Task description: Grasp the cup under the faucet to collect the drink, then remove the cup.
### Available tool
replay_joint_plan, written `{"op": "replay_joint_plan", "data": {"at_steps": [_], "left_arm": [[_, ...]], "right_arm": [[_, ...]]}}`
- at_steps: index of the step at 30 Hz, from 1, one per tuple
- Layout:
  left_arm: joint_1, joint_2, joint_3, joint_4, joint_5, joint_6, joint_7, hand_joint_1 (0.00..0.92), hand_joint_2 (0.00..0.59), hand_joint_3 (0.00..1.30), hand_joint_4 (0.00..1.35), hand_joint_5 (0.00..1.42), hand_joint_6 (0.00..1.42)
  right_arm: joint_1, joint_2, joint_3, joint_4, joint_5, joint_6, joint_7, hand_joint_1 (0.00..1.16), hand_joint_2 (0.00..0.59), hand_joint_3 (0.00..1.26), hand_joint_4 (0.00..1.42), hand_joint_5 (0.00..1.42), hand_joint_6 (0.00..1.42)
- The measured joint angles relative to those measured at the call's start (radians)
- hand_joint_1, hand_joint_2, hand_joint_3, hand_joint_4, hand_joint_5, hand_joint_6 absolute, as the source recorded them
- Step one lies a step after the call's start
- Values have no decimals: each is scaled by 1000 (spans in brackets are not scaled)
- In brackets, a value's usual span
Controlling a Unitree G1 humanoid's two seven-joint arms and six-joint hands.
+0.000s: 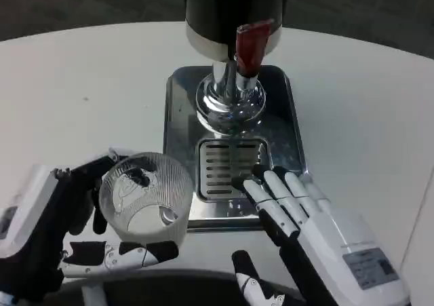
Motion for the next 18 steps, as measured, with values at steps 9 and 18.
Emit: {"op": "replay_joint_plan", "data": {"at_steps": [9,18], "left_arm": [[-77,7,3,103,81,-10,73,660,2,943,1026,1187,1411],[-246,26,-29,269,157,-24,170,660,1,943,1026,1197,1411]], "right_arm": [[14,13,0,-1,-7,10,3,315,525,105,21,1,17],[40,17,-10,-18,-13,14,3,316,524,105,32,4,30]]}}
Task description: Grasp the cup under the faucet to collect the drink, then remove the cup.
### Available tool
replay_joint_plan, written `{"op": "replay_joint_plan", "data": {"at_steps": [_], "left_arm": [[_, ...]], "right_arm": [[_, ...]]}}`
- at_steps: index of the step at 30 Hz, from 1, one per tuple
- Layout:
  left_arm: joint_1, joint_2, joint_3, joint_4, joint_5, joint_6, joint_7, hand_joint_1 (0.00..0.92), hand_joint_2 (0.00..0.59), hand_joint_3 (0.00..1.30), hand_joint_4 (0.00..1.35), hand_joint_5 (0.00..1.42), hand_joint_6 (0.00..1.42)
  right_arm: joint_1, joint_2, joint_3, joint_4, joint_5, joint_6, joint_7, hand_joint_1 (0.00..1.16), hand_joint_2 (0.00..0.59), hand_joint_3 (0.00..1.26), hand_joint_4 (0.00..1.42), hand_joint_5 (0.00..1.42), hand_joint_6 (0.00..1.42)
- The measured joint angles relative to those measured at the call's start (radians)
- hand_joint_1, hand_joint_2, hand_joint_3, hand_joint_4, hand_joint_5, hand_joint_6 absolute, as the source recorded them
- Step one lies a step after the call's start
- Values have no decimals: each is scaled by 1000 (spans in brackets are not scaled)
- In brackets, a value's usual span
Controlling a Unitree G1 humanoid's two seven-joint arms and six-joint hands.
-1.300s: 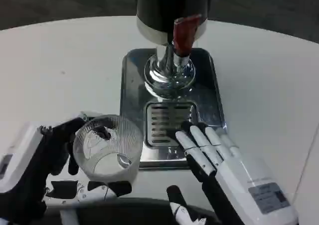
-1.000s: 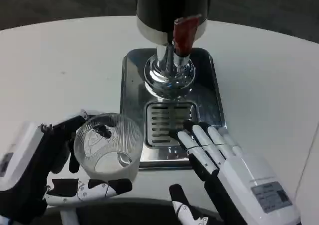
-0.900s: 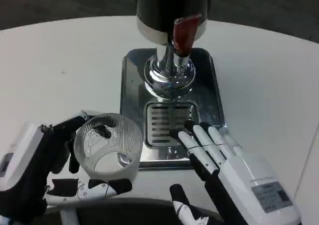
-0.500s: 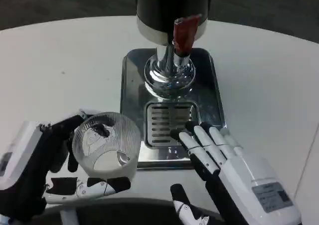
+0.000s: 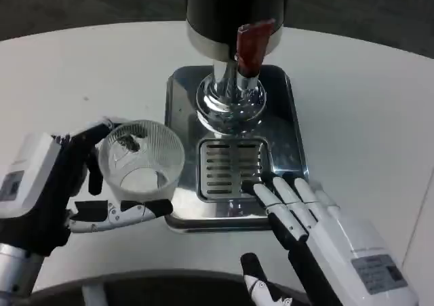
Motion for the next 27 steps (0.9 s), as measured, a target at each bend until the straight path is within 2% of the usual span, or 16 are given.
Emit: {"op": "replay_joint_plan", "data": {"at_steps": [5,15,27], "left_arm": [[-115,0,-61,129,77,-8,87,660,1,943,1026,1199,1411],[-312,-40,-166,375,105,5,213,660,0,946,1026,1200,1411],[-467,-88,-296,561,122,5,288,660,0,953,1026,1200,1411]], "right_arm": [[12,6,-11,-17,0,1,0,316,524,108,41,14,44],[46,14,-30,-36,-1,1,2,316,526,115,53,36,50],[75,23,-49,-83,6,5,20,316,524,115,64,49,63]]}}
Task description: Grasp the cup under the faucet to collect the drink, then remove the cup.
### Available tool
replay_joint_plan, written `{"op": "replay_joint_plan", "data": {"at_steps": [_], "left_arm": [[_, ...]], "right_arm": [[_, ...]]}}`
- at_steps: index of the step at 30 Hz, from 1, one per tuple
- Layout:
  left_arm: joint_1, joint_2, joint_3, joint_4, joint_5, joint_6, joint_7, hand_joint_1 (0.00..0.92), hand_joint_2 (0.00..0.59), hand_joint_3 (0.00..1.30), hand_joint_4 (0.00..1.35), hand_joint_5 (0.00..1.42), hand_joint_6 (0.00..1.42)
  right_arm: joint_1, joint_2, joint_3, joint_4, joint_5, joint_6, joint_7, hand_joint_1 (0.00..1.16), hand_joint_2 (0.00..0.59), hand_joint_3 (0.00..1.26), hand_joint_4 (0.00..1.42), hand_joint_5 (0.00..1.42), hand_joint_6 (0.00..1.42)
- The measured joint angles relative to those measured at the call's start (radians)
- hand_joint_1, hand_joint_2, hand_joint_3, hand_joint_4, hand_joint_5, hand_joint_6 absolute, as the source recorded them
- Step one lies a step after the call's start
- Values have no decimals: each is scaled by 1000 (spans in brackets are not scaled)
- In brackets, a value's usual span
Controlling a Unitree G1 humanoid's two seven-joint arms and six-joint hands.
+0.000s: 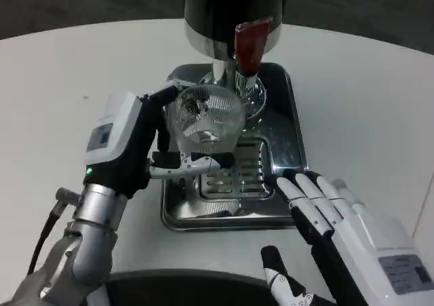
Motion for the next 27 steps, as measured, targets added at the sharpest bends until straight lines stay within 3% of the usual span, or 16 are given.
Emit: {"op": "replay_joint_plan", "data": {"at_steps": [8,17,21,24,27], "left_arm": [[-47,-18,-63,91,29,5,37,660,0,957,1026,1201,1411],[-116,-60,-89,176,27,7,54,646,0,944,1026,1191,1411],[-123,-71,-90,200,-1,7,49,627,3,913,985,1159,1348],[-124,-70,-91,207,-11,7,46,569,11,845,917,1114,1305],[-124,-70,-95,207,-16,16,33,468,54,730,802,1056,1222]], "right_arm": [[40,26,0,-18,-5,0,4,316,524,118,64,50,73],[46,29,-9,-18,-3,0,6,316,524,124,73,60,91],[56,30,-14,-20,-3,0,7,316,524,124,74,61,104],[62,31,-14,-20,-3,0,9,316,524,124,74,61,106],[63,33,-14,-20,-6,1,14,316,524,139,74,61,109]]}}
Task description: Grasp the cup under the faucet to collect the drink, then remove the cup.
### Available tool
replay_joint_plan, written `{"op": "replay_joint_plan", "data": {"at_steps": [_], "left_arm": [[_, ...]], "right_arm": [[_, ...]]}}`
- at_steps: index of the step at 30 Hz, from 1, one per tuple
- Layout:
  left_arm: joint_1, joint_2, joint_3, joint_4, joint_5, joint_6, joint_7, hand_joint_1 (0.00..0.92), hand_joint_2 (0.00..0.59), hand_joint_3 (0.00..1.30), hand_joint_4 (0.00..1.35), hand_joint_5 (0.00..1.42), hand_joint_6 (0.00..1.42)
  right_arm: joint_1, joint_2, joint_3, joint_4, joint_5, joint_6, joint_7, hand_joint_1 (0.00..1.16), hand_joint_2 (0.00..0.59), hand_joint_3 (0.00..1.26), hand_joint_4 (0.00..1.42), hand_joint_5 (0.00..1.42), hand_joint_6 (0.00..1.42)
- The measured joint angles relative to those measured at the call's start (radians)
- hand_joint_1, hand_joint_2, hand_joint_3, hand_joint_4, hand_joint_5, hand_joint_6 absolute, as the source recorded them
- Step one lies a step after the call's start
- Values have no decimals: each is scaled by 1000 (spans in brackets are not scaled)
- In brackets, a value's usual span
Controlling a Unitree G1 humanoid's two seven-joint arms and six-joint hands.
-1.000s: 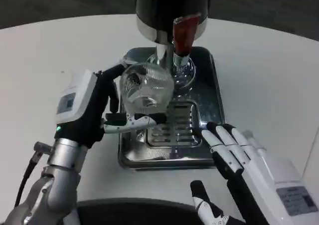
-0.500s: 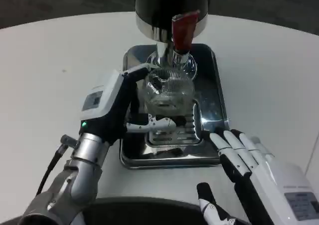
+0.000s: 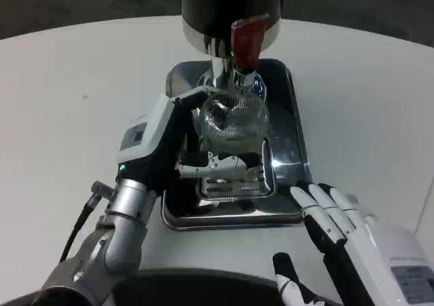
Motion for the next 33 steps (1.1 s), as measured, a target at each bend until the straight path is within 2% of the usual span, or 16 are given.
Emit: {"op": "replay_joint_plan", "data": {"at_steps": [2,5,8,14,21,23,25,28,31,33], "left_arm": [[0,2,-3,0,0,9,-7,418,80,591,672,983,1136],[1,5,-13,-1,1,18,-13,362,82,376,509,861,1023],[2,11,-23,-3,3,21,-14,320,70,289,439,817,980],[10,21,-34,-19,6,38,-14,249,34,181,326,688,802],[36,36,-40,-65,6,34,-6,120,0,125,259,599,649],[57,42,-33,-90,-2,23,-6,55,0,53,228,552,574],[83,46,-22,-113,-30,7,-14,5,0,2,121,445,399],[127,58,4,-165,-82,-13,-58,0,0,0,3,295,215],[183,76,37,-239,-159,-39,-132,0,0,0,0,226,152],[241,94,72,-324,-233,-51,-205,0,22,0,0,204,146]], "right_arm": [[-1,3,0,-1,-4,7,12,316,525,142,74,61,109],[-7,4,0,-1,-6,17,25,316,528,147,74,61,122],[-18,5,1,-1,-6,19,34,316,529,151,74,61,125],[-28,9,0,-1,-3,28,46,316,529,156,74,73,139],[-28,10,0,-1,2,35,47,316,525,156,74,75,153],[-29,10,0,-1,7,35,48,316,524,156,74,75,156],[-29,10,-1,-1,9,36,48,316,524,156,74,75,157],[-28,9,-1,-1,11,37,48,317,523,156,74,75,159],[-25,9,-1,-1,12,37,49,321,520,156,74,75,160],[-21,9,-1,0,12,37,49,323,518,156,74,75,161]]}}
